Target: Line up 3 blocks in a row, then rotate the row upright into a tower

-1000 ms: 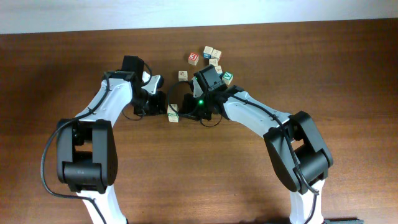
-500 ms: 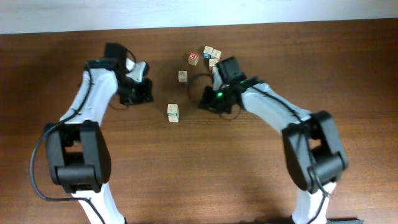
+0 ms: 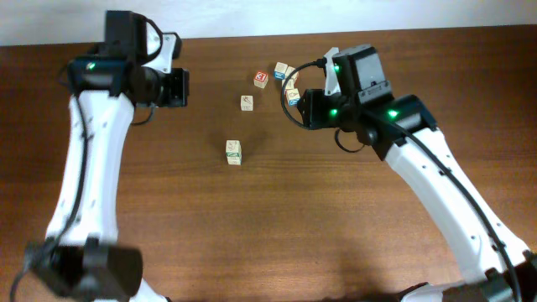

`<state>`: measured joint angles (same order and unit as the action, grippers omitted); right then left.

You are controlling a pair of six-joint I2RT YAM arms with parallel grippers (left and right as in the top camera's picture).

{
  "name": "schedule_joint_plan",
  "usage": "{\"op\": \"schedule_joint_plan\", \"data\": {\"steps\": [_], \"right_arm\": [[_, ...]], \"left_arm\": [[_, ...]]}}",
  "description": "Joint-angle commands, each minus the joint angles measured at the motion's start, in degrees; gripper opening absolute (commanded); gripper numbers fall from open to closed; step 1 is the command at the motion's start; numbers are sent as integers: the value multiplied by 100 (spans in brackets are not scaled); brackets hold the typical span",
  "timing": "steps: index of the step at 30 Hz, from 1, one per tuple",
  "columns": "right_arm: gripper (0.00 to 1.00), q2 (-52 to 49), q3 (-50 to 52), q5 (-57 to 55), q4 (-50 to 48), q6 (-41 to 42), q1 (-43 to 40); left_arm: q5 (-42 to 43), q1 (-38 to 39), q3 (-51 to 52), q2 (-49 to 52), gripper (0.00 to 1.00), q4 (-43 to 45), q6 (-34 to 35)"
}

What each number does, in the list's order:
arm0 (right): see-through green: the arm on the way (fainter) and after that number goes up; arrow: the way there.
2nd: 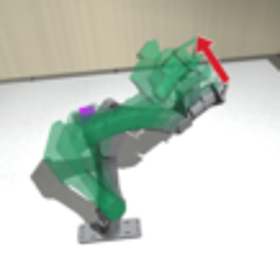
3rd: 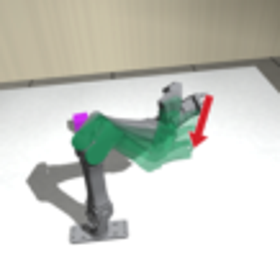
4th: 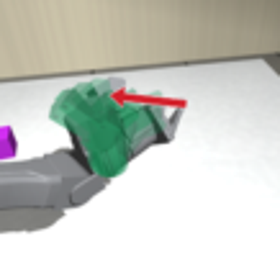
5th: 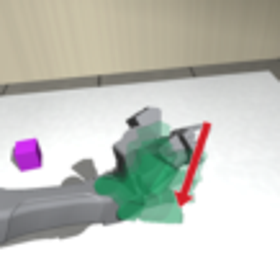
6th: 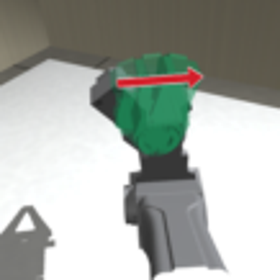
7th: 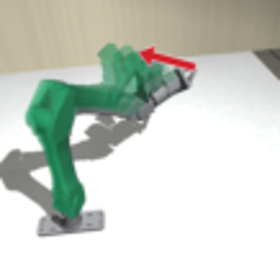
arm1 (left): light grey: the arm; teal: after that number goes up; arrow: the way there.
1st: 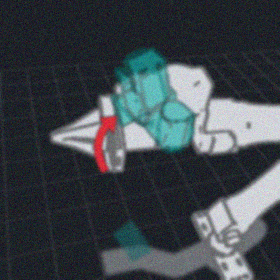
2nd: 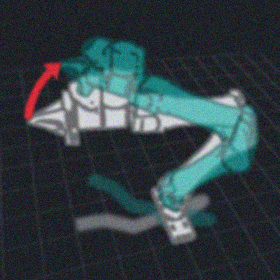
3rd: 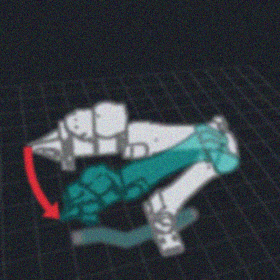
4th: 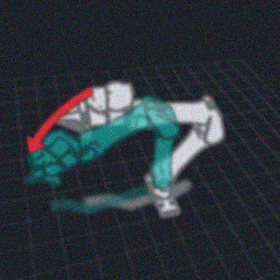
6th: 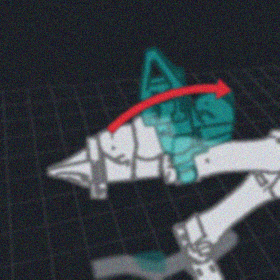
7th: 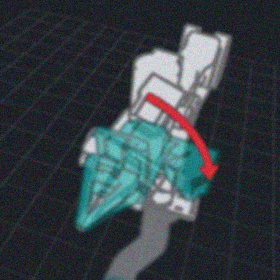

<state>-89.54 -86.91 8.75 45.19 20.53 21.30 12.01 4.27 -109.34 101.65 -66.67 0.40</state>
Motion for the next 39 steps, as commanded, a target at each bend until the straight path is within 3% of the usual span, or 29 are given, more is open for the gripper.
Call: {"op": "schedule_joint_plan", "data": {"steps": [1, 2, 4, 6, 8, 14, 26, 32, 36, 39], "right_arm": [[63, 273, -291, -332, 306, -470, -39], [66, 313, -444, -540, 566, -472, -39], [71, 363, -726, -850, 997, -472, -39], [77, 407, -1117, -1113, 1519, -496, -39], [83, 435, -1504, -1290, 1943, -531, -39], [99, 584, -2625, -1635, 2927, -531, -39], [98, 1215, -2815, -1475, 3010, -540, -33], [98, 1193, -2815, -1989, 3394, -680, -33], [98, 1294, -2579, -2719, 3152, -697, -114], [99, 1530, -2103, -2627, 2677, -946, -345]], "left_arm": [[-994, 269, -129, -911, 0, -79, -85], [-1189, 304, -129, -1104, 0, -105, -85], [-1458, 313, -129, -1429, 19, -155, -87], [-1681, 308, -129, -1700, 50, -203, -90], [-1788, 308, -129, -1897, 99, -256, -90], [-1786, 308, -129, -2024, 100, -291, -90], [-1786, 308, -129, -2020, 99, -293, -90], [-1786, 308, -129, -2020, 99, -293, -90], [-1786, 308, -129, -2020, 99, -293, -90], [-1788, 308, -129, -2020, 99, -293, -90]]}}
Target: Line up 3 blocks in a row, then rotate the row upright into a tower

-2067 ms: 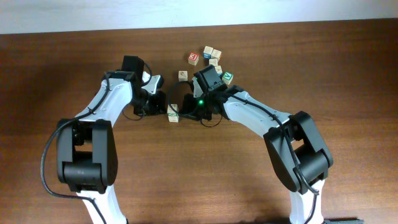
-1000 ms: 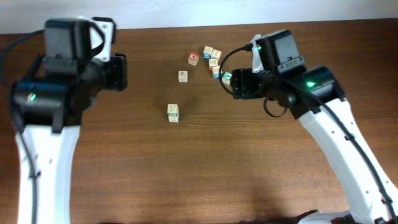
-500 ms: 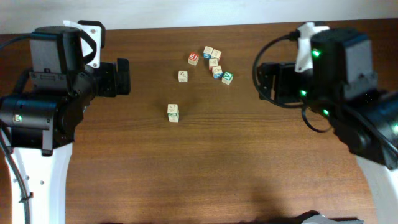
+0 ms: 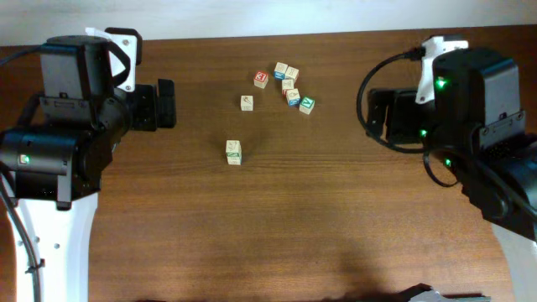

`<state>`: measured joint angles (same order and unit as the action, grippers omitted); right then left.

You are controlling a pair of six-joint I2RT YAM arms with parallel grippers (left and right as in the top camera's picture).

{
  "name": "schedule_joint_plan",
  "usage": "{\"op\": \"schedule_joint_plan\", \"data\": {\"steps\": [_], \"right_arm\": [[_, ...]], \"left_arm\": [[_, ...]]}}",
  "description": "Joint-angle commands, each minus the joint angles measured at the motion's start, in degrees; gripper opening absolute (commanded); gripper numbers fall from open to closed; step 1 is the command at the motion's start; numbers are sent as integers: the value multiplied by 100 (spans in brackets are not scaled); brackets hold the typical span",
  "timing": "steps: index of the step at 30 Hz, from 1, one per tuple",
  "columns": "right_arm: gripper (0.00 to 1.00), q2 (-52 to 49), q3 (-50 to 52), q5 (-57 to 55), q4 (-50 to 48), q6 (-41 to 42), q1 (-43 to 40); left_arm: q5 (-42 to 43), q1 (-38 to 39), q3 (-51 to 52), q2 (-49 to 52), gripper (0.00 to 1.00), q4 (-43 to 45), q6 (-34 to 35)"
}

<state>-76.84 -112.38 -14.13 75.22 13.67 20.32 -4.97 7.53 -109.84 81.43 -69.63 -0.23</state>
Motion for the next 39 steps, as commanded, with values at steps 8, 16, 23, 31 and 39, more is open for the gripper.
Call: {"op": "schedule_joint_plan", "data": {"steps": [8, 16, 23, 31, 39], "right_arm": [[99, 2262, 3818, 1246, -3324, -1346, -1453], [98, 4533, 7055, 1884, -5252, -1346, -2162], [98, 6354, 9359, 2173, -6430, -1342, -2223], [98, 7674, 10918, 2133, -7134, -1342, -2221], [98, 7665, 11206, 1661, -7093, -1346, -2063]], "left_arm": [[-87, -17, -79, 2, 99, 4, -28], [-87, -17, -79, 2, 99, 2, -26], [-87, -17, -79, 2, 99, 2, -28], [-87, -17, -79, 2, 99, 2, -26], [-87, -17, -79, 2, 99, 2, -26]]}}
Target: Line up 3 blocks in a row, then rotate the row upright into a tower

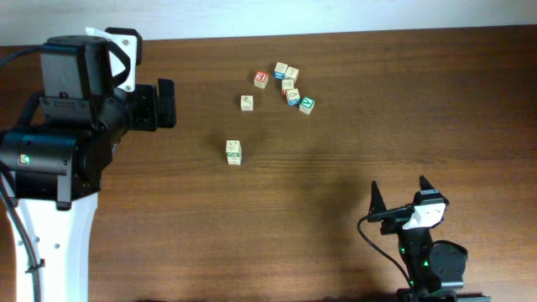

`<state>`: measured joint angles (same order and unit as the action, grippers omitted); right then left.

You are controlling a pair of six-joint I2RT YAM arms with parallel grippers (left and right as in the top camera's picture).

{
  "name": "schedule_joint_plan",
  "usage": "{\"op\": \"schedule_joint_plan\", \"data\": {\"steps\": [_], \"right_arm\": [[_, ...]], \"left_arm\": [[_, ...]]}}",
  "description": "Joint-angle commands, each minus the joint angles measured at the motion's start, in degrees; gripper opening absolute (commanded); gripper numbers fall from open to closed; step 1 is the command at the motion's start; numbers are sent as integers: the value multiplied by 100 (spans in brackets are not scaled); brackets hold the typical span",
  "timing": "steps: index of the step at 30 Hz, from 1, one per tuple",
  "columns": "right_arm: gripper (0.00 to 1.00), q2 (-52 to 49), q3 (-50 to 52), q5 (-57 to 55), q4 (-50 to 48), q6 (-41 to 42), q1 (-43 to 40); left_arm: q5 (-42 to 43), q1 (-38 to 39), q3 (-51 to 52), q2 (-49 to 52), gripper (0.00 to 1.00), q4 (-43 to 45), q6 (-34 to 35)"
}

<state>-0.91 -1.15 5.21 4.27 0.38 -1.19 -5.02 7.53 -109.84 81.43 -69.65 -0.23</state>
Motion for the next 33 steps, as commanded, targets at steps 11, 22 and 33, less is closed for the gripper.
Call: {"op": "schedule_joint_plan", "data": {"steps": [11, 22, 33], "right_arm": [[98, 66, 83, -267, 0, -15, 92], [98, 66, 83, -269, 0, -15, 92], [98, 66, 83, -267, -2, -15, 92]], "left_arm": [[-83, -17, -79, 2, 99, 4, -26], [-83, -17, -79, 2, 99, 7, -26], [-105, -17, -52, 17, 99, -492, -76]]}}
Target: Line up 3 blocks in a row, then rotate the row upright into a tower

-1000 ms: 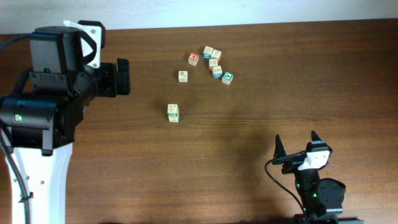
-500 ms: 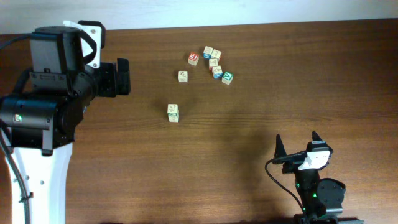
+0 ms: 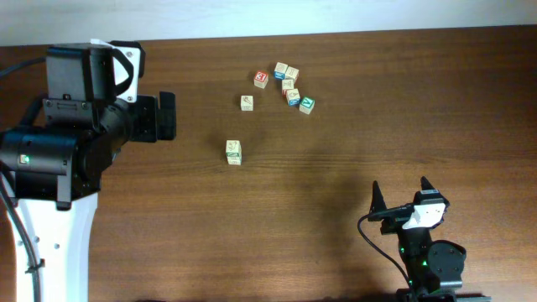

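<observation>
Several small lettered wooden blocks lie at the far middle of the table in the overhead view. A red-faced block (image 3: pixel 262 79) sits beside a tight cluster (image 3: pixel 289 84) that ends in a green-faced block (image 3: pixel 307 104). One pale block (image 3: pixel 247 102) lies apart. Another pale block (image 3: pixel 233 152) lies nearer the middle. My left gripper (image 3: pixel 166 116) hovers well left of the blocks, and its jaws cannot be made out. My right gripper (image 3: pixel 401 195) is folded back at the front right, fingers apart and empty.
The brown wooden table (image 3: pixel 336 168) runs to a pale wall along the far edge. My left arm's white link (image 3: pixel 50 243) covers the left side. The right arm's base (image 3: pixel 428 260) sits at the front edge.
My left gripper has shifted slightly toward the front of the table. The right arm and all the blocks stay where they were.
At first my right gripper was down at the right end of the block cluster, with the left arm reaching at the far left. Then both arms were raised away from the blocks. Later the right arm sat folded at the front right, where it remains.
</observation>
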`<state>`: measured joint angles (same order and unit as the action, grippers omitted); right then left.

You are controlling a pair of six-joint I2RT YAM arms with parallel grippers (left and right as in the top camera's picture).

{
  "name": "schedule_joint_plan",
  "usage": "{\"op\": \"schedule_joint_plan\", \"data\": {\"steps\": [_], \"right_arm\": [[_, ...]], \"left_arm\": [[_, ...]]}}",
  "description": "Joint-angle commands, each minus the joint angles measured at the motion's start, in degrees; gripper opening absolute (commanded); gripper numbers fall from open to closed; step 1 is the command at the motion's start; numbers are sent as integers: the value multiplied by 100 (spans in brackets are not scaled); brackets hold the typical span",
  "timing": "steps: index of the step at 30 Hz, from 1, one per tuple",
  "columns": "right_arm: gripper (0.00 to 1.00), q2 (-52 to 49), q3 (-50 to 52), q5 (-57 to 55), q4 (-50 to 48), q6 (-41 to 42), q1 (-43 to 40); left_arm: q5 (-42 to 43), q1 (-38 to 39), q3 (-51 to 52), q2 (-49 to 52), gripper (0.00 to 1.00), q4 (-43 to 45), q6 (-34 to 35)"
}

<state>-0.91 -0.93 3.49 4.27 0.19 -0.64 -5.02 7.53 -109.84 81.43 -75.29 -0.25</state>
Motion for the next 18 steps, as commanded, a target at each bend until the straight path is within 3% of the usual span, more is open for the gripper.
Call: {"op": "schedule_joint_plan", "data": {"steps": [1, 6, 18], "right_arm": [[98, 66, 61, -94, -2, 4, 37], [98, 66, 61, -94, -2, 4, 37], [98, 66, 61, -94, -2, 4, 37]], "left_arm": [[-103, -17, 2, -2, 99, 214, -74], [-81, -17, 1141, -581, 99, 1585, -74], [-83, -225, 5971, -3668, 99, 5084, -140]]}}
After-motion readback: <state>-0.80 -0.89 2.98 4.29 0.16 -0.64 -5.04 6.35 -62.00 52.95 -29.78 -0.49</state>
